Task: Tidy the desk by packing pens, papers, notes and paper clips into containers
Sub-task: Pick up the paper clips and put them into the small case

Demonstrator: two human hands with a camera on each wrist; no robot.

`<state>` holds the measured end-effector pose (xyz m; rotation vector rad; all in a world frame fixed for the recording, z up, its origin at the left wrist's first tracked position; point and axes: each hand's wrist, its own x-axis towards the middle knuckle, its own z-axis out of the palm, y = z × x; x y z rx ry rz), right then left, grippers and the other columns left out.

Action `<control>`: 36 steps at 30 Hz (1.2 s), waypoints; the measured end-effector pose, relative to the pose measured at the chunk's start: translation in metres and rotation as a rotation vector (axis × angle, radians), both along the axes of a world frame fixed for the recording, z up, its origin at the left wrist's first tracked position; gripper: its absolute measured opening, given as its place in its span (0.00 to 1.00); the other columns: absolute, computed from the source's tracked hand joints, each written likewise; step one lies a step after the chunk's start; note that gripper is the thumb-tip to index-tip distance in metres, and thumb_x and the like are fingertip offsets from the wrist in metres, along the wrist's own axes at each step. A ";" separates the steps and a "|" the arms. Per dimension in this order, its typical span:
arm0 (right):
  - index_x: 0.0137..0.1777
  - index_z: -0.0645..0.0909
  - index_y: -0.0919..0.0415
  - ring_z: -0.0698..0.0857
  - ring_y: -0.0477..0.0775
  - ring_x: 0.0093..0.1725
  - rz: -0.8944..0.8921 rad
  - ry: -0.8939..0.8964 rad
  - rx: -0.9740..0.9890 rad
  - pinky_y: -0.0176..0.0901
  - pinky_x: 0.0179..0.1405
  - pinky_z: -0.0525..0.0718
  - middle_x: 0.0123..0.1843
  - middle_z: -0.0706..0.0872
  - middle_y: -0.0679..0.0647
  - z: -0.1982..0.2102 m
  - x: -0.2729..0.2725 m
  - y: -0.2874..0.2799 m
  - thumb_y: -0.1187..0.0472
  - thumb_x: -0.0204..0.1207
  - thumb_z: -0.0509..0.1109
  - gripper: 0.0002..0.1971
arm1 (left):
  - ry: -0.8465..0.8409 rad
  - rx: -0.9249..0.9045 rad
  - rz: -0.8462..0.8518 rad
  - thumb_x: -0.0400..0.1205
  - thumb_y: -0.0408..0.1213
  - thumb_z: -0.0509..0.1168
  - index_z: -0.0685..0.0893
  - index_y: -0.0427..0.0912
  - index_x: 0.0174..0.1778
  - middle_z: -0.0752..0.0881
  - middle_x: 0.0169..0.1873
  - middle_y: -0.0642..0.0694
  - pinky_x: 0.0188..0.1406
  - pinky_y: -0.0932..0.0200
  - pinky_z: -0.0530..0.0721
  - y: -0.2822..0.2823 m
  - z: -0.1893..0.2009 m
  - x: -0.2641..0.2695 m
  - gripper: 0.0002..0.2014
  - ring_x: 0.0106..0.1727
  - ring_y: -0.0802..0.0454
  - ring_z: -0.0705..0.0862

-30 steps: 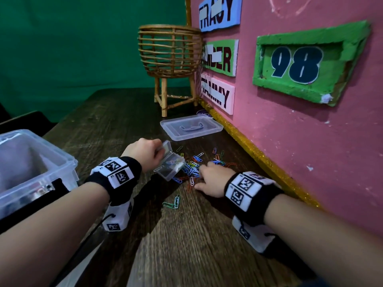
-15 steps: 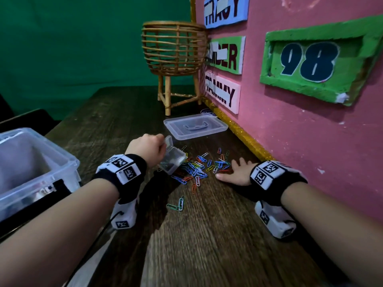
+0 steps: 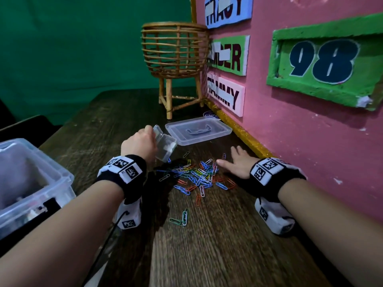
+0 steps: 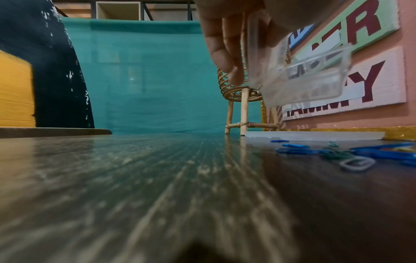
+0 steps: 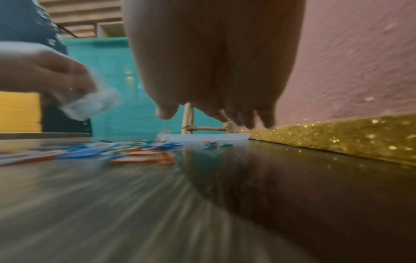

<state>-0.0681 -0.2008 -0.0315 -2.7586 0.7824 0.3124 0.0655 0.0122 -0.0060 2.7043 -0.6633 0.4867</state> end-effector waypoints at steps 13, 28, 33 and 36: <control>0.79 0.59 0.60 0.71 0.55 0.75 0.292 -0.279 0.257 0.44 0.72 0.67 0.77 0.70 0.58 0.014 0.005 0.040 0.41 0.82 0.51 0.32 | 0.061 -0.057 -0.295 0.82 0.39 0.60 0.80 0.38 0.50 0.86 0.41 0.36 0.39 0.55 0.77 -0.012 -0.008 0.013 0.08 0.43 0.37 0.85; 0.63 0.79 0.67 0.77 0.57 0.64 0.077 -0.612 0.011 0.41 0.64 0.71 0.67 0.76 0.59 0.014 0.018 0.026 0.58 0.81 0.60 0.17 | 0.247 0.055 -0.371 0.86 0.49 0.52 0.79 0.34 0.63 0.81 0.62 0.33 0.62 0.54 0.75 -0.063 -0.011 0.037 0.23 0.64 0.39 0.79; 0.62 0.76 0.69 0.78 0.63 0.62 -0.070 -0.564 0.019 0.49 0.62 0.75 0.66 0.73 0.65 0.011 0.023 0.018 0.58 0.80 0.58 0.17 | 0.538 0.414 -0.195 0.88 0.45 0.48 0.68 0.38 0.76 0.70 0.76 0.38 0.74 0.54 0.66 -0.065 -0.029 0.049 0.23 0.77 0.42 0.69; 0.66 0.74 0.67 0.77 0.62 0.64 -0.114 -0.571 0.042 0.48 0.62 0.75 0.67 0.73 0.64 0.010 0.023 0.016 0.57 0.80 0.60 0.19 | 0.643 0.459 -0.284 0.89 0.43 0.47 0.55 0.37 0.82 0.56 0.83 0.40 0.79 0.57 0.56 -0.064 -0.024 0.032 0.26 0.83 0.45 0.58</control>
